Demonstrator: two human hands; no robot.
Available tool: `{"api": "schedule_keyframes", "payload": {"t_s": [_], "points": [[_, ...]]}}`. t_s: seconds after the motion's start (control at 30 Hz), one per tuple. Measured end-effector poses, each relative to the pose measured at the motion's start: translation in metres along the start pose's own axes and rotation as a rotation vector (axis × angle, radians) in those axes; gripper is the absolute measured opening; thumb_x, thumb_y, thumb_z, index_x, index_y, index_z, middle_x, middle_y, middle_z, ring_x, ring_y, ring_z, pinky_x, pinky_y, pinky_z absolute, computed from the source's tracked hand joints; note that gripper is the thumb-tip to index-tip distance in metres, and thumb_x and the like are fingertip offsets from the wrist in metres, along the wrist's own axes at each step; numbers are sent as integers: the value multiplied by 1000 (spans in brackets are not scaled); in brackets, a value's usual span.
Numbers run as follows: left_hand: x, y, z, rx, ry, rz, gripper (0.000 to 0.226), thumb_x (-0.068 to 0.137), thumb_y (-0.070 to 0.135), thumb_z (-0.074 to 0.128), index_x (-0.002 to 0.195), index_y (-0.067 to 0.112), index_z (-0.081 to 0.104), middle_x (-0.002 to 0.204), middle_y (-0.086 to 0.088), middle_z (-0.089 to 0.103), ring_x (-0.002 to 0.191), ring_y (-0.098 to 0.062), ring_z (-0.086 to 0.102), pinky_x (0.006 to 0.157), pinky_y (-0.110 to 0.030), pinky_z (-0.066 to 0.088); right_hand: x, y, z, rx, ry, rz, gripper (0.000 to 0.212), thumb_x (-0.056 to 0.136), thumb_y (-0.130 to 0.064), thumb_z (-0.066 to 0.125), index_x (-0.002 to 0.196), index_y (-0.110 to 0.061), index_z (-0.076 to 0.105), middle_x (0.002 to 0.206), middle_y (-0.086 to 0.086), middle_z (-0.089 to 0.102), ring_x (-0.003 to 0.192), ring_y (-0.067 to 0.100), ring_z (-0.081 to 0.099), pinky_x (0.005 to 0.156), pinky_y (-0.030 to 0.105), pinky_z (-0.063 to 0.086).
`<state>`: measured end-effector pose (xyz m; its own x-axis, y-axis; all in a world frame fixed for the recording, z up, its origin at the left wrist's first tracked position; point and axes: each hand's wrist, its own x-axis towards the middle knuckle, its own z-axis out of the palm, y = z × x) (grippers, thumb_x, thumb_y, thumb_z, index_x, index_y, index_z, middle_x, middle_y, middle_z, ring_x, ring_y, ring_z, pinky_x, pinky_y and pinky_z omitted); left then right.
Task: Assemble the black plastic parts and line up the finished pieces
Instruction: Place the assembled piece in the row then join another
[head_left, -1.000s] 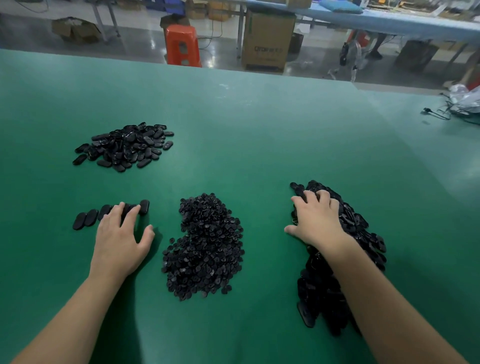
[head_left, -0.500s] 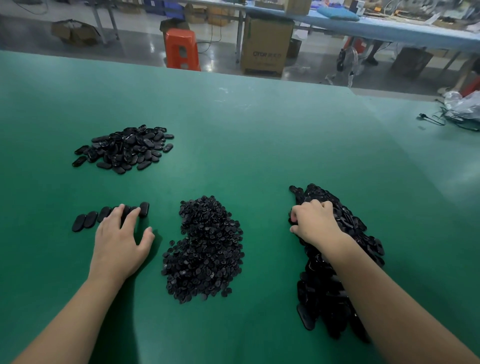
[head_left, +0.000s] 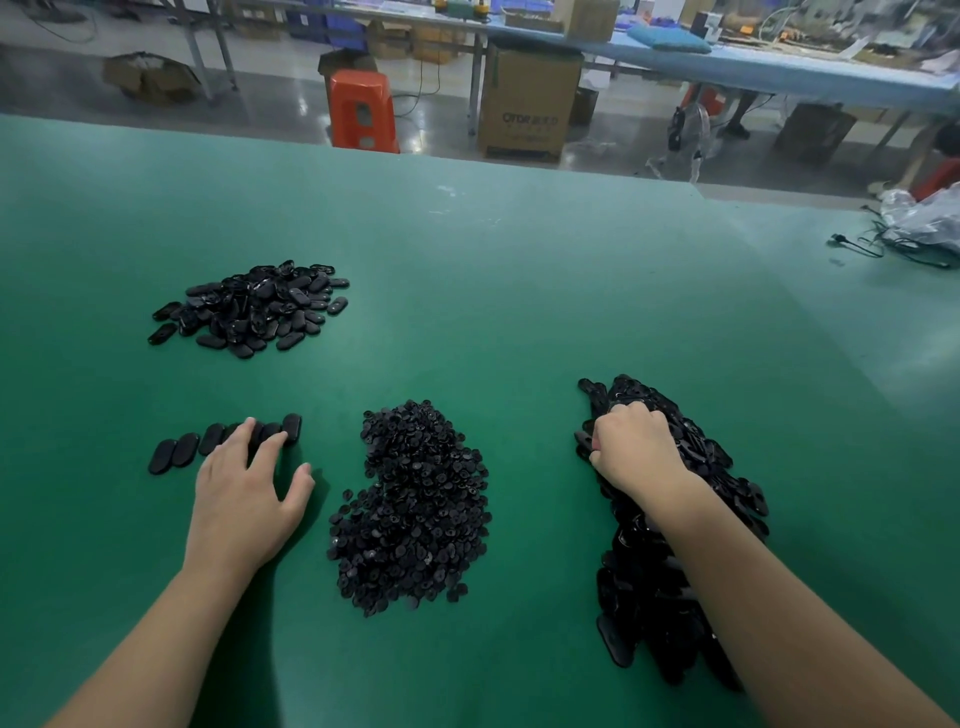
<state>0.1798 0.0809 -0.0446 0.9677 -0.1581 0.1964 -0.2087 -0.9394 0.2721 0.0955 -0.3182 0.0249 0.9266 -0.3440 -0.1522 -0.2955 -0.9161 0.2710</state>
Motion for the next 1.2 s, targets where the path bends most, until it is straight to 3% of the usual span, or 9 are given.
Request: {"api": "schedule_keyframes", "payload": {"t_s": [0.1,0.17,0.23,0.33,0.5,0.7,0.9,1.07,1.2], "points": [[-1,0,-2,5,10,26,67,90,51,43,137,7,59,151,-24,42,140,-39,37,119,-53,25,-4,0,-4,73,52,22,19,98,-30,58,108,-21,73,114,5,63,114,28,53,97,39,43],[-3,1,-2,12,24,55,68,89,52,40,135,5,61,149,-25,44,138,-40,39,119,-53,26,-8,-1,-11,314,148,51,15,97,-32,63,101,-23,75,109,4,61,110,26,50,92,36,44],[-4,1,-3,9,30,70,70,89,53,36,134,4,62,147,-26,46,136,-41,41,118,-53,27,-16,-6,-18,650,226,99,8,94,-33,68,91,-27,72,92,-1,60,94,19,52,74,30,42],[-4,2,-3,-3,38,76,71,89,52,35,132,3,63,145,-27,48,134,-42,44,117,-53,29,-31,-26,-20,1170,122,108,6,96,-28,66,93,-23,68,68,-1,71,57,7,59,51,20,45],[-5,1,-3,-19,37,77,70,90,52,35,131,3,63,144,-27,49,133,-42,45,116,-54,31,-58,-73,4,1691,56,154,6,99,-17,64,99,-11,66,85,-1,78,77,16,76,66,25,60],[-4,-1,0,-29,46,81,68,90,51,36,131,3,63,143,-26,50,133,-42,45,115,-54,32,-62,-105,32,1709,114,230,21,94,-13,71,104,-22,54,80,0,76,65,12,69,67,24,58],[-3,-4,3,-38,72,83,65,91,48,39,130,3,64,143,-25,49,134,-39,45,109,-55,38,-57,-113,40,1768,199,299,9,98,-21,68,96,-27,73,79,-7,74,61,5,61,59,22,51],[-3,-6,4,-40,102,117,61,91,45,41,128,2,64,142,-25,49,133,-39,46,105,-56,41,-53,-109,42,1792,114,300,7,97,-25,68,101,-26,74,66,-3,66,51,10,53,53,25,48],[-4,-7,5,-22,169,167,52,91,37,46,120,1,69,129,-23,58,118,-39,54,94,-55,44,-54,-103,46,1840,73,206,7,100,-18,64,106,-15,66,82,3,76,58,12,65,74,38,62]]}}
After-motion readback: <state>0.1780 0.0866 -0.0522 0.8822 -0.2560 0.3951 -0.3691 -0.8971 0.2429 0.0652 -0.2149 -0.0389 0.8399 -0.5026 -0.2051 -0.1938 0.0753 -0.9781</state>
